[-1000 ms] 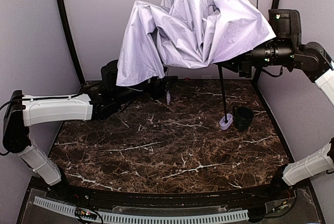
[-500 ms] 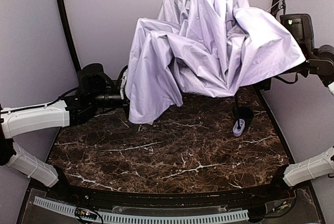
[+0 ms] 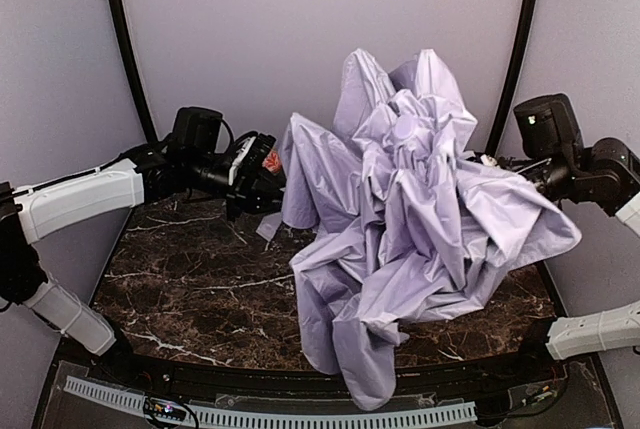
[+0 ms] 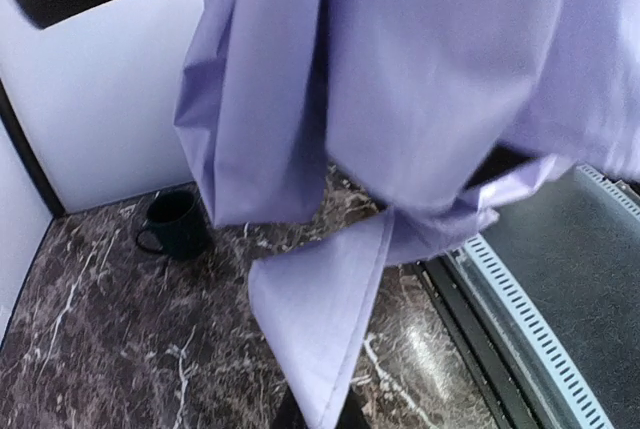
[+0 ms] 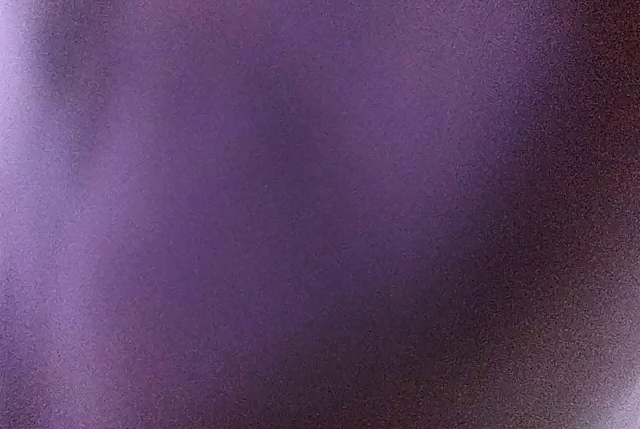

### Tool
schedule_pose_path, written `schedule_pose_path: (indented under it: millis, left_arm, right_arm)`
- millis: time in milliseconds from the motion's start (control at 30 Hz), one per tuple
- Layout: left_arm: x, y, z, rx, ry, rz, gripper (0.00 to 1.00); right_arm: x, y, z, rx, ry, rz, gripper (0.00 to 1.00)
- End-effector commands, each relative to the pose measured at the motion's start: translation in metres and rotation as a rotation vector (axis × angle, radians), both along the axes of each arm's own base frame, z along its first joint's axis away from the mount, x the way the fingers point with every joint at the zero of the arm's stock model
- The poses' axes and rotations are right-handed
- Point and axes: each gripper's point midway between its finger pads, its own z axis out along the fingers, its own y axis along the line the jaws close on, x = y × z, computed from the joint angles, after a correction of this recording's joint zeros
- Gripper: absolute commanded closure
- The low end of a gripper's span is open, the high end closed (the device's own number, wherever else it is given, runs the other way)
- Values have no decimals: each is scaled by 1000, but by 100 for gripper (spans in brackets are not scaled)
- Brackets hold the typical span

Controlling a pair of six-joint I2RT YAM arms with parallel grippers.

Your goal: Put away the umbrella

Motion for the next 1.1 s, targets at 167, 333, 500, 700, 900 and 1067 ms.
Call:
schedule_pose_path:
  millis: [167, 333, 500, 700, 900, 1067]
  left_arm:
    - [74, 18, -62, 401, -20, 146, 100]
    - [113, 35, -105, 641, -46, 297, 100]
    - [153, 47, -117, 766, -65, 487, 100]
    - [181, 59, -88, 773, -69, 706, 100]
    - [170, 49, -41, 778, -190, 790, 100]
    - [155, 38, -33, 855, -349, 832, 100]
  right_arm:
    - [72, 22, -78, -79, -754, -219, 100]
    - [72, 21, -109, -105, -1131, -237, 100]
    - [62, 31, -163, -181, -1126, -206, 100]
    - [59, 34, -225, -207, -1011, -276, 93]
    - [60, 38, -226, -214, -938, -304, 24]
    - [63, 26, -201, -193, -869, -388, 0]
